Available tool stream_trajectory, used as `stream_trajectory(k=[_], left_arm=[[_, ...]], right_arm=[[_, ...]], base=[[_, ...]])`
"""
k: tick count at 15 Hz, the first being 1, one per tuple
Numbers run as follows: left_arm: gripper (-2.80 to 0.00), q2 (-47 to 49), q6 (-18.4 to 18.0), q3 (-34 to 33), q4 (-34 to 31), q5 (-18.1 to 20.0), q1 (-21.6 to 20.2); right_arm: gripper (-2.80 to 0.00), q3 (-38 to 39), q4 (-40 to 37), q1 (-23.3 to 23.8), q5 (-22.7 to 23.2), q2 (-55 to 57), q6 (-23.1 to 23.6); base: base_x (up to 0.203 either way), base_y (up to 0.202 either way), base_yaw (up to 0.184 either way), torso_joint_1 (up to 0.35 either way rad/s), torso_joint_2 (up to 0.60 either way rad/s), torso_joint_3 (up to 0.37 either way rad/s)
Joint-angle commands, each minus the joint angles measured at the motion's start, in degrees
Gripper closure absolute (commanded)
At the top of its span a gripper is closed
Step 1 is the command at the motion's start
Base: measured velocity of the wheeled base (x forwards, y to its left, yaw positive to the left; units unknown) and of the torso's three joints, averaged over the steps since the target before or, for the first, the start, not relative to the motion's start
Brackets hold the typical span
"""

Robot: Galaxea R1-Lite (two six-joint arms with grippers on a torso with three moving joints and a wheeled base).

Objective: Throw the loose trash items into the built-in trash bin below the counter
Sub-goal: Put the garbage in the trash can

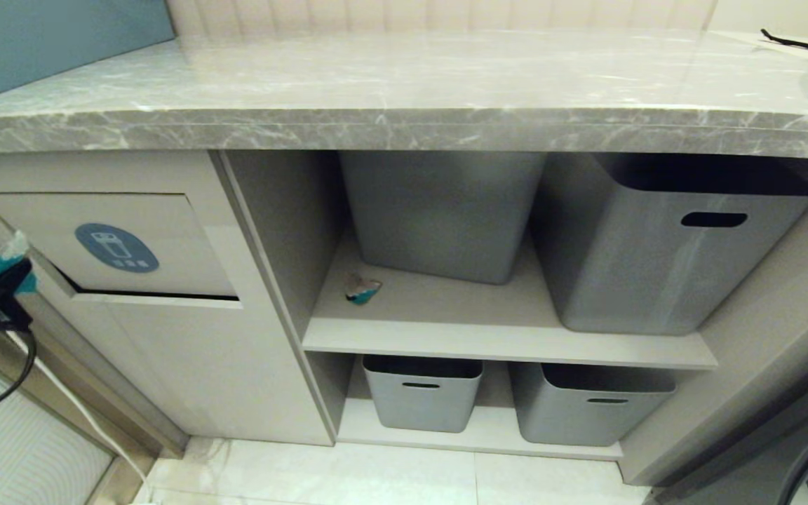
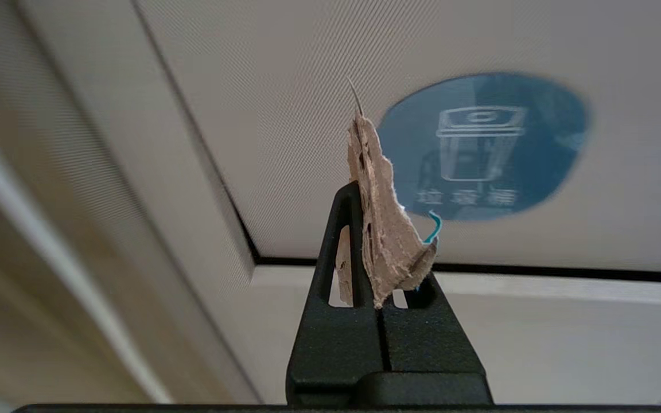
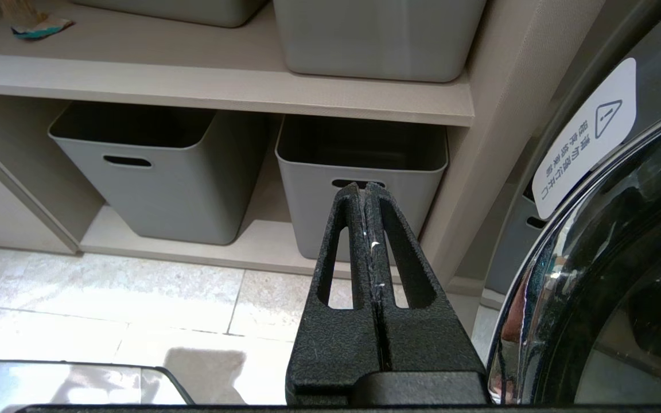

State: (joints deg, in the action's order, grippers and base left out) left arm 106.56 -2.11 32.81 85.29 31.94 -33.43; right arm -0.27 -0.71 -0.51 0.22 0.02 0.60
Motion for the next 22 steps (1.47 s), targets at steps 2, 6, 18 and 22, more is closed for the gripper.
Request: stream_trajectory(k=[2, 6, 18, 22], left_arm=[[0.00, 7.1, 0.0, 3.0, 0.2, -4.5, 3.6], [0.00, 10.2, 1.8, 3.5, 0.2, -17.5, 10.7], [0.00, 18.3, 5.3, 17.4, -5.0, -29.5, 18.1], [-2.80, 20.3, 5.3, 21.0, -5.6, -29.6, 18.5]], right_arm=[[0.00, 0.0, 0.0, 0.0, 0.0, -0.1, 0.0], [0.00, 0.0, 0.0, 0.0, 0.0, -0.1, 0.0], [0.00, 0.0, 0.0, 0.0, 0.0, -0.1, 0.0], [0.00, 0.0, 0.0, 0.0, 0.0, -0.1, 0.0]], base=[[0.000, 0.000, 0.000, 0.000, 0.00, 0.000], [0.000, 0.000, 0.000, 0.000, 0.00, 0.000], [0.000, 0.000, 0.000, 0.000, 0.00, 0.000], [0.000, 0.000, 0.000, 0.000, 0.00, 0.000]])
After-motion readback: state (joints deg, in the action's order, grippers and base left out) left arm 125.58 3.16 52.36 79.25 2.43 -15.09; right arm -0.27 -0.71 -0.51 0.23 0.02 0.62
